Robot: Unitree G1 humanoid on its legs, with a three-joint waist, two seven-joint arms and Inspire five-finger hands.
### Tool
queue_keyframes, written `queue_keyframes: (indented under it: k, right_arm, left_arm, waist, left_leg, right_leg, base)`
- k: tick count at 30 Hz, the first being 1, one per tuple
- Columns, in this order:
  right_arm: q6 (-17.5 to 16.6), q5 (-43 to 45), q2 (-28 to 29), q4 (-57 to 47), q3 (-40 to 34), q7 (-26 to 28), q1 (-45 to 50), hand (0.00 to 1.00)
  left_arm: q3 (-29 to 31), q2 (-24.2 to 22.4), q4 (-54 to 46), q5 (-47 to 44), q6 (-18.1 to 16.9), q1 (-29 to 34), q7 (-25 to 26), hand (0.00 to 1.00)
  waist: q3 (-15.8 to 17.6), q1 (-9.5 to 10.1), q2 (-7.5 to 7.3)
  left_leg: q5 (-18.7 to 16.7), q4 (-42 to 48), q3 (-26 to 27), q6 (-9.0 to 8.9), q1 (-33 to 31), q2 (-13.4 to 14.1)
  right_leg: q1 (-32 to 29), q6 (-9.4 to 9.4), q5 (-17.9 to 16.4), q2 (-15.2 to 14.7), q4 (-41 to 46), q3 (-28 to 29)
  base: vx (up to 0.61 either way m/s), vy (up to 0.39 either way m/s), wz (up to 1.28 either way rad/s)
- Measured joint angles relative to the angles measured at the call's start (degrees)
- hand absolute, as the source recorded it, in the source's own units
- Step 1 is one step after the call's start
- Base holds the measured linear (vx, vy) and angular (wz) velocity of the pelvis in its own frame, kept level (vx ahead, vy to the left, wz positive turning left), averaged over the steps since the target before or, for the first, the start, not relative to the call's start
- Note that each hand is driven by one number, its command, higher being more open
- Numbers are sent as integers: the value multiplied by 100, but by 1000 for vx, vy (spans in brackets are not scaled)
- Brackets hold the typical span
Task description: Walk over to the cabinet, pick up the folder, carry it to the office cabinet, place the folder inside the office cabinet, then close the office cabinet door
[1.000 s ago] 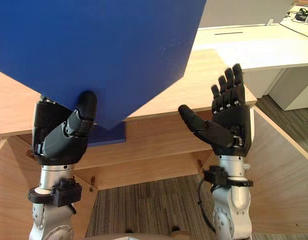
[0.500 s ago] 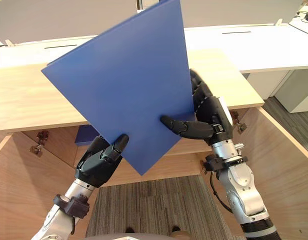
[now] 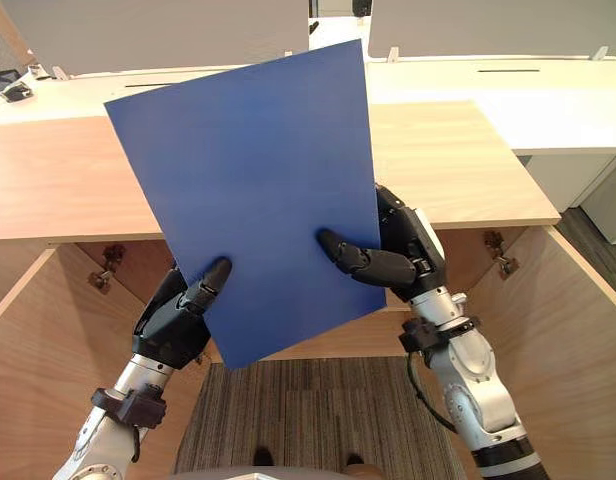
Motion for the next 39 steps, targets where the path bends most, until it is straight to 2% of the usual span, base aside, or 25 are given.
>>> queue_keyframes:
  k: [2,4,5,7,10,12,13,15,19,21,23,26,29,30,31,33,36,38,39]
  right_arm:
    - [27,-153,283,0,-11,-19,1,0]
    - [48,-423,668,-40,-128,-45,100,0]
    - [48,-454,698,-50,-141,-54,115,0]
    - [52,-600,953,-132,-336,-111,233,0]
    - [53,-639,1200,-212,-683,-207,243,0]
    - [52,-710,1414,-376,-1095,-350,243,0]
    - [51,-711,1437,-404,-1158,-369,243,0]
    - [33,-715,1519,-506,-1385,-476,242,0]
    - [32,-943,1514,-505,-1348,-586,243,0]
    - [32,-1226,1499,-503,-1111,-603,243,0]
    - [33,-1350,1468,-469,-852,-600,244,0]
    - [31,-1484,1297,-217,-11,-576,201,0]
    - [33,-1727,1087,337,1064,-483,-269,0]
    - [40,-1886,1015,616,1453,-453,-699,0]
    - [58,-1979,965,776,1649,-441,-949,0]
    - [158,-2678,789,1244,2224,-487,-1693,0]
    - [215,-3794,711,1571,2510,-640,-2083,0]
    - [249,-4107,719,1756,2503,-770,-2351,0]
    - [295,-4187,749,1881,2444,-916,-2472,0]
  left_arm:
    - [144,-324,-37,608,-16,-85,85,100]
    - [467,-843,-133,1784,-180,-165,425,100]
    - [527,-908,-134,1912,-208,-172,459,100]
    - [1039,-1381,-129,2580,-402,-185,808,100]
    - [1619,-1755,10,2680,-542,-171,1125,100]
    - [2132,-1952,475,2676,-606,-110,1348,100]
    - [2194,-1976,597,2677,-605,-86,1385,100]
    - [2422,-2028,1501,2669,-523,11,1537,100]
    - [2440,-2076,2945,2658,-260,44,1554,100]
    - [2332,-2047,4066,2881,-98,14,1478,100]
    - [2257,-2007,4773,3140,18,-48,1385,100]
    - [1969,-1804,6138,3632,170,-270,1191,100]
    - [1824,-1590,7177,3912,197,-820,1060,100]
    - [1804,-1473,7447,3989,179,-1261,1066,100]
    - [1801,-1436,7566,4041,176,-1471,1071,100]
    - [1763,-1424,7811,4091,157,-2008,1096,100]
    - [1666,-1333,7807,4122,90,-2386,1203,100]
    - [1638,-1292,7791,4119,56,-2639,1293,100]
    - [1576,-1282,7789,4116,51,-2784,1340,100]
  waist:
    - [-49,10,0]
    - [-92,24,-2]
    - [-92,29,-2]
    - [-94,64,0]
    - [-94,94,0]
    - [-99,110,2]
    - [-99,109,1]
    - [-101,105,0]
    - [-109,84,-15]
    - [-133,51,-28]
    - [-140,37,-51]
    - [-136,22,-125]
    - [249,49,-224]
    - [609,59,-255]
    - [778,69,-244]
    - [1453,113,-102]
    - [1887,159,21]
    - [2142,164,68]
    - [2187,178,138]
  left_leg:
    - [11,-1,-28,-3,-12,-4]
    - [42,-2,-103,1,-43,-7]
    - [46,-2,-109,2,-45,-7]
    - [69,-2,-153,0,-63,-5]
    - [86,-3,-194,-1,-86,-8]
    - [93,-4,-227,-4,-86,-13]
    - [94,-4,-232,-4,-86,-14]
    - [97,-5,-236,-5,-85,-16]
    - [98,-6,-221,-7,-97,-18]
    - [97,-6,-195,-8,-154,-11]
    - [98,-5,-169,-9,-194,-2]
    - [98,5,-101,-10,-287,30]
    - [47,298,58,-35,-698,108]
    - [-129,856,77,-24,-1137,169]
    - [-249,1185,96,-22,-1420,222]
    - [-663,2247,132,10,-2119,437]
    - [-948,3048,120,22,-2881,540]
    - [-1038,3479,96,76,-3334,557]
    - [-1102,3729,55,84,-3688,574]
  right_leg:
    - [0,0,0,-4,1,-23]
    - [4,-2,-1,-5,2,-94]
    - [5,-2,-1,-5,2,-102]
    - [8,-2,-1,-4,3,-153]
    - [8,-2,-1,-7,5,-195]
    - [25,-3,-2,-13,4,-229]
    - [28,-3,-2,-15,2,-234]
    - [27,-4,-2,-20,0,-241]
    - [-10,-9,-7,-24,-5,-239]
    - [-80,-10,-7,-20,-9,-225]
    - [-137,-17,2,-11,-9,-204]
    - [-265,-38,24,16,-7,-108]
    - [-767,-61,40,39,291,76]
    - [-1088,-73,32,49,563,125]
    - [-1305,-79,25,66,712,155]
    - [-1786,-98,-26,202,1171,260]
    - [-2589,-67,-280,233,1980,322]
    - [-3085,-45,-426,212,2481,346]
    - [-3428,-36,-491,208,2742,336]
  base:
    - [-27,-6,7]
    - [-23,-15,15]
    - [-23,-18,13]
    - [-24,-18,10]
    - [-20,-11,9]
    - [-16,-6,8]
    - [-12,-5,5]
    - [0,0,0]
    - [-3,-1,-1]
    - [-6,-5,-6]
    - [4,-6,-8]
    - [18,-9,-14]
    - [-57,4,-28]
    - [-135,-20,-14]
    - [-197,-26,-26]
    - [-217,2,-28]
    - [-220,52,-12]
    - [-171,46,1]
    - [-160,44,6]
